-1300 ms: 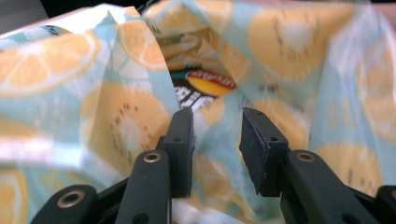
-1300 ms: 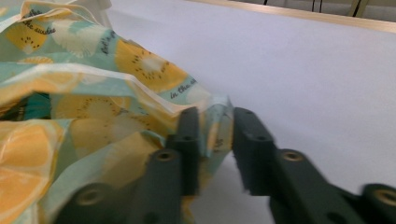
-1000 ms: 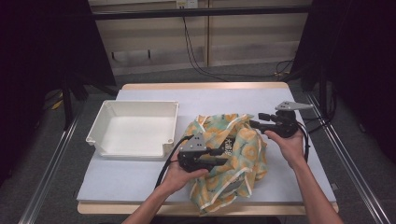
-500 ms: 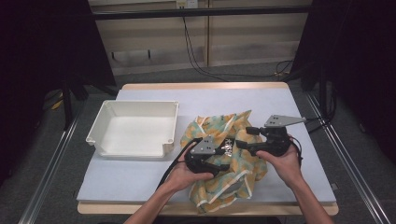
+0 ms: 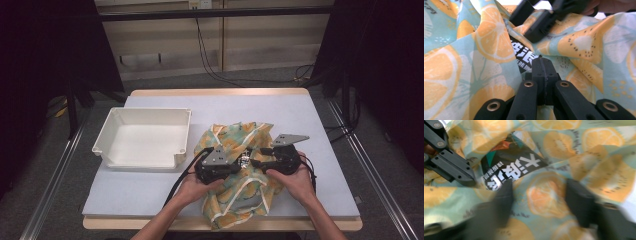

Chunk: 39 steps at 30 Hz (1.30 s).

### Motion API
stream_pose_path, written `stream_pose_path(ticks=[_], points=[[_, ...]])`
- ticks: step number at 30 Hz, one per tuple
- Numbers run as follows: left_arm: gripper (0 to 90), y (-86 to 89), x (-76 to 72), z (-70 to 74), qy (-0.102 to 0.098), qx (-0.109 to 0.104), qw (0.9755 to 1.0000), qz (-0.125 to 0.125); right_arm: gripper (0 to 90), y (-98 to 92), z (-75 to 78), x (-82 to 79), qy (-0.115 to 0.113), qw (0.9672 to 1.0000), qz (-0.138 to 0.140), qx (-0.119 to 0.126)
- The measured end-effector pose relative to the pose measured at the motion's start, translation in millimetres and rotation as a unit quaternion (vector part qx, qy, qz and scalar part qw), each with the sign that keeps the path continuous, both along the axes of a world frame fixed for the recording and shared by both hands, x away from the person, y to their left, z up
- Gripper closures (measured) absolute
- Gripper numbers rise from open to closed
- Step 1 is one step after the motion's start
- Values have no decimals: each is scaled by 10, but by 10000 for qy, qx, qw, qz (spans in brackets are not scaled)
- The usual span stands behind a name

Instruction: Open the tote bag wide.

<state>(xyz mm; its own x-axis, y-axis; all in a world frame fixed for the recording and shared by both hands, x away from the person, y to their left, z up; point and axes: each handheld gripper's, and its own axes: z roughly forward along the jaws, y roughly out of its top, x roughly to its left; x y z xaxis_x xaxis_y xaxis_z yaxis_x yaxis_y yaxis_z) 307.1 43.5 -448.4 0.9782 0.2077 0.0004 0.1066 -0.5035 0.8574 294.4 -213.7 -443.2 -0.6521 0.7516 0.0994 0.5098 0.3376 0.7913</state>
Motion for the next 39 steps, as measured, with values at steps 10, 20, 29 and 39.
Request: stream_pose_path(ticks=[10,20,29,39], points=[[900,310,62,57,218,-356,9983,407,900,-308,-48,-178,-5,9998,-154,100],[898,454,222,-15,321,-253,9948,937,900,-719,-71,-366,-5,9985,-515,-175],[884,457,256,-72,364,-157,9939,1029,900,-1162,-407,-492,394,9943,-944,-293],[808,496,226,-27,461,-422,9932,977,771,-1067,-269,-531,93,9969,-778,7]])
